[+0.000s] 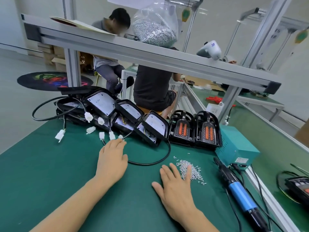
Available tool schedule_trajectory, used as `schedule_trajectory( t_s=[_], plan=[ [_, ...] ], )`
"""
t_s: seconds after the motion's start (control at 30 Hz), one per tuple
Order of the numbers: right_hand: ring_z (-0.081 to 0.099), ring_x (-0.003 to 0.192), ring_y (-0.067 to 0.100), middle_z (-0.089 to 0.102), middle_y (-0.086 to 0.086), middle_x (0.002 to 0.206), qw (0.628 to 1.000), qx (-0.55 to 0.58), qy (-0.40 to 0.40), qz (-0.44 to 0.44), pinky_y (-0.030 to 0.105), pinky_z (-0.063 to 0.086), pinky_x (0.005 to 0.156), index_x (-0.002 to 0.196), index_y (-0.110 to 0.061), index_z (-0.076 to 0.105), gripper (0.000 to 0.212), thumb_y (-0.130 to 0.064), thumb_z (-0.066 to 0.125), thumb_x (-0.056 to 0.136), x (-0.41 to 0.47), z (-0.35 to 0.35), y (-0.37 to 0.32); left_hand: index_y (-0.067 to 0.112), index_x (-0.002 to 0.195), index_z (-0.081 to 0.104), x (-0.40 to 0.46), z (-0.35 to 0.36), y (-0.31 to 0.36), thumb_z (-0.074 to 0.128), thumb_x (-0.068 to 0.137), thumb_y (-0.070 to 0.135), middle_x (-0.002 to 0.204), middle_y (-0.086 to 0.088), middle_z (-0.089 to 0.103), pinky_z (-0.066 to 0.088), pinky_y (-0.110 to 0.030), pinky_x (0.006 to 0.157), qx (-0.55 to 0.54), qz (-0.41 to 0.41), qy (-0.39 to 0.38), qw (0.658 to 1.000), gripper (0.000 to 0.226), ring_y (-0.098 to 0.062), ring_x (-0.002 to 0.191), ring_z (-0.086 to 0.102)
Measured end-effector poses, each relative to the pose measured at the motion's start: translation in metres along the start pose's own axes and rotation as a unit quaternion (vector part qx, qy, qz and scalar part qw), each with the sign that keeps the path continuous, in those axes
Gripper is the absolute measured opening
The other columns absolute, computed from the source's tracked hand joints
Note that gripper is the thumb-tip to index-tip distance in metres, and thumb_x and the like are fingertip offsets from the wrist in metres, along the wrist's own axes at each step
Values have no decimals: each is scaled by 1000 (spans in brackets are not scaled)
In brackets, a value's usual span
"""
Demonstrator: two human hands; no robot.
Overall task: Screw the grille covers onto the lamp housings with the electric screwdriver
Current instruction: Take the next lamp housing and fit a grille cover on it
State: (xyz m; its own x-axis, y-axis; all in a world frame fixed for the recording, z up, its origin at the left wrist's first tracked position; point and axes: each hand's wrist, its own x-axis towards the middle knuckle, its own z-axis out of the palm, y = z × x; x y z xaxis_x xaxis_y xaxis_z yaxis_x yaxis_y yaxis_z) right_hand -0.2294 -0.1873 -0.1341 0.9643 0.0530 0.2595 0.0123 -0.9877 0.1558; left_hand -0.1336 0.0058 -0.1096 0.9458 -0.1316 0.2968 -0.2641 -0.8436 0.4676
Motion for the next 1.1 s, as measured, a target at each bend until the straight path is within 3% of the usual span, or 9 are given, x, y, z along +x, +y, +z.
schedule_trajectory(
  t_s=[0.2, 0.3, 0.37, 0.47, 0.53, 0.63, 0.73, 0.93, 1.1],
  plan=[
    [67, 110, 23, 71, 3, 115, 998, 19, -11, 59, 56, 13, 106, 100, -11, 77, 54, -46, 37, 90, -2, -6, 18, 11, 129, 55, 56, -2, 39, 62, 85, 10, 137, -8, 49, 26, -42, 106, 44, 150, 105, 982, 45, -28, 131, 38],
    [35, 141, 13, 39, -4, 150, 991, 114, -7, 66, 39, -4, 118, 139, -19, 51, 48, -44, 34, 103, 14, -11, 20, 18, 139, 42, 87, -1, 58, 53, 91, 14, 150, -5, 32, 13, -46, 114, 152, 206, 72, 964, 49, -25, 141, 20],
    [18, 145, 9, 24, -9, 157, 976, 200, -1, 85, 29, -1, 119, 149, -22, 34, 50, -45, 29, 104, 29, -11, 26, 19, 137, 44, 103, 3, 64, 50, 93, 14, 151, -3, 31, 5, -48, 116, 235, 233, 27, 943, 45, -22, 144, 12],
    [31, 137, 13, 38, -4, 150, 938, 321, 15, 130, 26, 25, 113, 146, -16, 41, 47, -38, 38, 104, 48, -21, 31, 16, 119, 60, 114, 6, 68, 50, 90, 7, 130, -4, 53, 7, -48, 116, 317, 267, -16, 910, 32, -26, 138, 27],
    [35, 135, 14, 42, -3, 148, 919, 361, 1, 157, 27, 27, 111, 145, -16, 43, 46, -36, 40, 104, 58, -25, 33, 14, 108, 63, 116, 7, 67, 48, 87, 2, 109, -4, 59, 20, -42, 112, 339, 288, -14, 895, 28, -28, 118, 44],
    [39, 136, 14, 44, 0, 148, 884, 422, -28, 199, 28, 28, 113, 145, -14, 44, 46, -34, 42, 103, 69, -26, 37, 14, 98, 58, 120, 9, 64, 45, 84, -3, 93, -4, 54, 32, -34, 91, 343, 309, -11, 887, 26, -26, 96, 46],
    [44, 133, 14, 46, 1, 147, 848, 472, -56, 234, 29, 32, 111, 144, -15, 45, 47, -34, 44, 101, 73, -26, 39, 15, 95, 58, 126, 9, 63, 45, 83, -4, 83, -2, 40, 24, -31, 75, 351, 338, -15, 873, 25, -25, 89, 38],
    [48, 129, 18, 47, 3, 145, 802, 510, -85, 298, 39, 35, 112, 143, -13, 44, 46, -33, 44, 102, 73, -18, 45, 25, 106, 61, 137, -6, 59, 48, 93, 17, 103, 5, 53, 26, -29, 82, 286, 333, -1, 899, 20, -19, 103, 45],
    [46, 131, 18, 44, 0, 148, 800, 513, -98, 295, 32, 33, 111, 147, -17, 39, 49, -32, 46, 101, 76, -12, 44, 28, 108, 64, 130, -28, 52, 55, 92, 27, 106, 8, 56, 24, -28, 87, 193, 324, 27, 926, 18, -16, 105, 47]
  ],
)
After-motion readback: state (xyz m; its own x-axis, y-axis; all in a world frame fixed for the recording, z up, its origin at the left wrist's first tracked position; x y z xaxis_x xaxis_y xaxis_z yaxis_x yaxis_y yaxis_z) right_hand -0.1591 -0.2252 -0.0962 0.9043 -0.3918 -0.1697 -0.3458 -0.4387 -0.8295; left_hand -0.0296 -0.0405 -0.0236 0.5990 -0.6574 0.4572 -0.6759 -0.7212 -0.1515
